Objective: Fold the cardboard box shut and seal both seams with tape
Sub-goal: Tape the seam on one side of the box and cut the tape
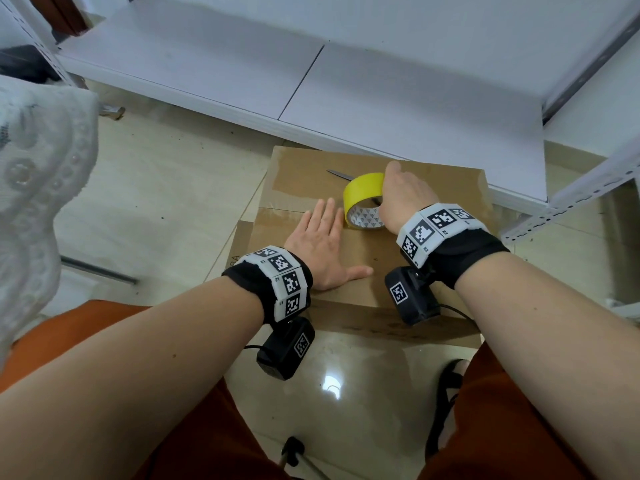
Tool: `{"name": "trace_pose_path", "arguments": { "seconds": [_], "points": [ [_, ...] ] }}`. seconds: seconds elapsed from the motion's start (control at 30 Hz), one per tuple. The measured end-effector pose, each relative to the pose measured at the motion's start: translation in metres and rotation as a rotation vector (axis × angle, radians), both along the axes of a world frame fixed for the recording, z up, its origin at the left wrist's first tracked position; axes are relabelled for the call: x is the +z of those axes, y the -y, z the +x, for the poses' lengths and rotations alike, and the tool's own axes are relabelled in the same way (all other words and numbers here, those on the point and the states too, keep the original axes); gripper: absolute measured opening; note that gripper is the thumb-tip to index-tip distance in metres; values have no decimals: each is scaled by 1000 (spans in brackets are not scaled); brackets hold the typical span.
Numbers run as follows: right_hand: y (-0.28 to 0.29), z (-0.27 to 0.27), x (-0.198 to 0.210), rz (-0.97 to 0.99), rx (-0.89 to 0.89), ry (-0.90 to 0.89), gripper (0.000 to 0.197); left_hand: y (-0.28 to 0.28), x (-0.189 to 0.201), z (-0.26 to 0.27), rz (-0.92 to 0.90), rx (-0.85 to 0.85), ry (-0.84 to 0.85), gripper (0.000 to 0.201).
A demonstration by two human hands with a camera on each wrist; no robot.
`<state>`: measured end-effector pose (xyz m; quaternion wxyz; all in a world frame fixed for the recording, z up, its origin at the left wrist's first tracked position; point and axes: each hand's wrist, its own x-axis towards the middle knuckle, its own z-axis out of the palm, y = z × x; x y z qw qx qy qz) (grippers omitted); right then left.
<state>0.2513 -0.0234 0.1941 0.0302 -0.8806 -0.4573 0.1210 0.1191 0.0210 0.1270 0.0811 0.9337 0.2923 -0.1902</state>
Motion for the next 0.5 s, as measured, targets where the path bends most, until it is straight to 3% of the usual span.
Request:
{"name": "trace_pose_path", "arguments": {
  "seconds": [0.33,0.5],
  "points": [
    [5,9,-6,0,-18,-41,22,-1,-1,5,-18,-38,1,117],
    [12,15,-16,-66,-93,-4,39,-4,-1,1,2,-39,-21,116]
  ]
}}
